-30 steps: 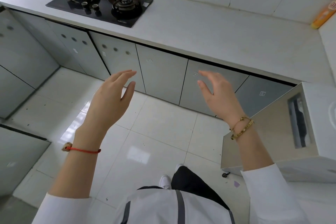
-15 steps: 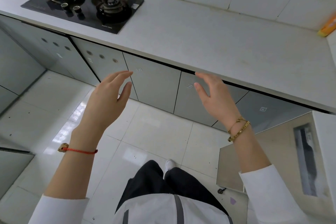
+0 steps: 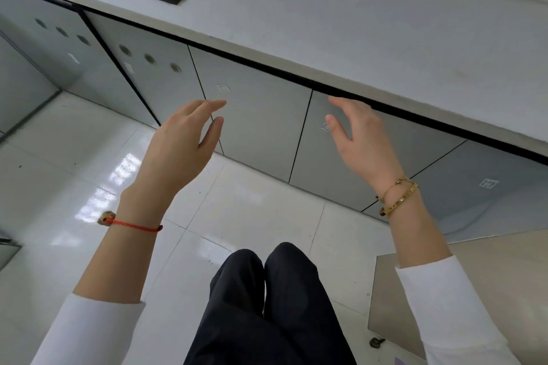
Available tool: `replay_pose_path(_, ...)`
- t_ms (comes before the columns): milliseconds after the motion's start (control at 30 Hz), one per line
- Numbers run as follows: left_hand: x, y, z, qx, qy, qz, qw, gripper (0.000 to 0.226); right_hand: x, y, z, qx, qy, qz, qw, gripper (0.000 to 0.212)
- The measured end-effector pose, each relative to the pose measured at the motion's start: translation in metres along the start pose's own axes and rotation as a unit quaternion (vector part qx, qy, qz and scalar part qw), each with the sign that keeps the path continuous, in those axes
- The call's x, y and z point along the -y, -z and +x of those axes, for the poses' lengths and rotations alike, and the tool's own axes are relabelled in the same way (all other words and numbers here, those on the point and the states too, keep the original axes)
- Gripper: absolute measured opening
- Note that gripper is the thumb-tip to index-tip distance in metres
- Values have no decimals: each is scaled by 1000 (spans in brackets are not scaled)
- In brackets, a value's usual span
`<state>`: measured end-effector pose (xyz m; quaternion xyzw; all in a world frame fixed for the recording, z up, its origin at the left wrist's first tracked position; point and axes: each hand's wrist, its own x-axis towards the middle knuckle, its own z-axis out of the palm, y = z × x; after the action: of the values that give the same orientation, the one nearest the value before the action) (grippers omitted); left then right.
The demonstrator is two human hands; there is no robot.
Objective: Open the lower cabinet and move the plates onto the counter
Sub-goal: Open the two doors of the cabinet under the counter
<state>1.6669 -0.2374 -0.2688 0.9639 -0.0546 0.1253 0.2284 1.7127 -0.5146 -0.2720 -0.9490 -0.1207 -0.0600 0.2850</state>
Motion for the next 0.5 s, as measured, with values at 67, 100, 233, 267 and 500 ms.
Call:
replay_pose_path(67,19,-33,2,-11,-7,4,1000,35,-21,-29,4,-13,11,-4,1000,41)
replay_pose_path(100,27,-50,4,-16,-9,5,1000,35,-31,-44,8,-21,17,-7,1000,41)
replay_pose_path(233,62,-125,10,-23,-28,6,999,36,-72,-102,23,-57,36,-23,997,40)
replay_pose_path(267,70,-144,12,-29,-35,5,999,36,-81,-115,27,-68,41,-29,996,40)
replay_pose_path(500,119,-246,13,-58,-64,2,996,36,-137,-199,38,-124,74,-54,988,39)
